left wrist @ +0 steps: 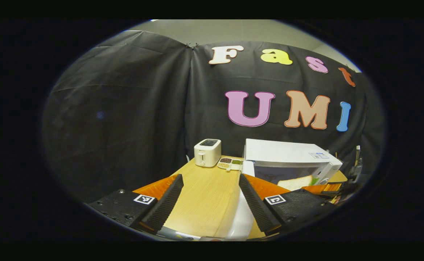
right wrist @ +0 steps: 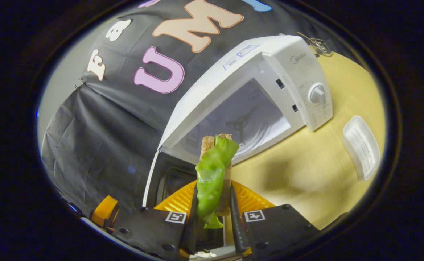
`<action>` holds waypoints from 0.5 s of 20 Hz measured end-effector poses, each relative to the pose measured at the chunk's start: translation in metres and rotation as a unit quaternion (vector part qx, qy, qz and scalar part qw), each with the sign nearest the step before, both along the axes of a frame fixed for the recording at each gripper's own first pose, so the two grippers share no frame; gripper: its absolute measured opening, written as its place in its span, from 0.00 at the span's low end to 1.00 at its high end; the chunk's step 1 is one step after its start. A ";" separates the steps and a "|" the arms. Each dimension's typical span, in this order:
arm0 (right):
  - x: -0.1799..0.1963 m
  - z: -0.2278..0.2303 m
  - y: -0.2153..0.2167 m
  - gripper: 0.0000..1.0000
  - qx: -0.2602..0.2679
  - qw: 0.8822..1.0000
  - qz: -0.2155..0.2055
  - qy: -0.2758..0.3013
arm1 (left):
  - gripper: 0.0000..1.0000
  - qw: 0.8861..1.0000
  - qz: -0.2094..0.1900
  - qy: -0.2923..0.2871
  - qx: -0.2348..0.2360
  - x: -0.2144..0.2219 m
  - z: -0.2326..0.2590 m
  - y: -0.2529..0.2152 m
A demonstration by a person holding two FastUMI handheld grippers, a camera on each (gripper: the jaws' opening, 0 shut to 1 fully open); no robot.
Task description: Open the microwave oven with the left hand, put the food in, and close the microwave oven.
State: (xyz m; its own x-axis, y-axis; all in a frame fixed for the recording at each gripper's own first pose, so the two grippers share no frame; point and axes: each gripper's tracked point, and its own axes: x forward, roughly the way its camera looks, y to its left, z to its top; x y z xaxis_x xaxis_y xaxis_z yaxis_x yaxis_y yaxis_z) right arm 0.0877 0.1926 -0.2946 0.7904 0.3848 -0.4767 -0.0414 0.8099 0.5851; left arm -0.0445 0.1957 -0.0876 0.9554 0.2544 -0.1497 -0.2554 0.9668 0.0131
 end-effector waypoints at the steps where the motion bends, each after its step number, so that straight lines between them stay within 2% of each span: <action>1: 0.012 -0.003 0.004 0.36 -0.001 1.000 -0.002 -0.007 | 0.94 1.000 0.002 0.002 -0.001 -0.002 -0.001 0.002; 5: 0.060 -0.015 0.007 0.36 -0.022 0.999 -0.020 -0.030 | 0.95 1.000 0.015 0.006 -0.001 -0.011 -0.004 0.012; 6: 0.072 -0.018 0.005 0.36 -0.036 0.999 -0.026 -0.032 | 0.90 1.000 0.020 0.009 0.000 -0.014 -0.005 0.015; 7: 0.083 -0.022 0.003 0.35 -0.047 0.998 -0.029 -0.034 | 0.94 1.000 0.024 0.013 0.003 -0.017 -0.007 0.017; 10: 0.109 -0.032 0.000 0.36 -0.065 0.996 -0.036 -0.040 | 0.95 0.999 0.041 0.021 0.006 -0.024 -0.015 0.027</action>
State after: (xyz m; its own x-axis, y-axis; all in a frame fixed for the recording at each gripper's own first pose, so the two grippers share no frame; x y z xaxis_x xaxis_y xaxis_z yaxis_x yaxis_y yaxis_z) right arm 0.1969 0.1931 -0.3264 0.8511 0.2651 -0.4531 -0.0233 0.8814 0.4718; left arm -0.0686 0.2228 -0.1021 0.9243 0.3330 -0.1867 -0.3321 0.9425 0.0368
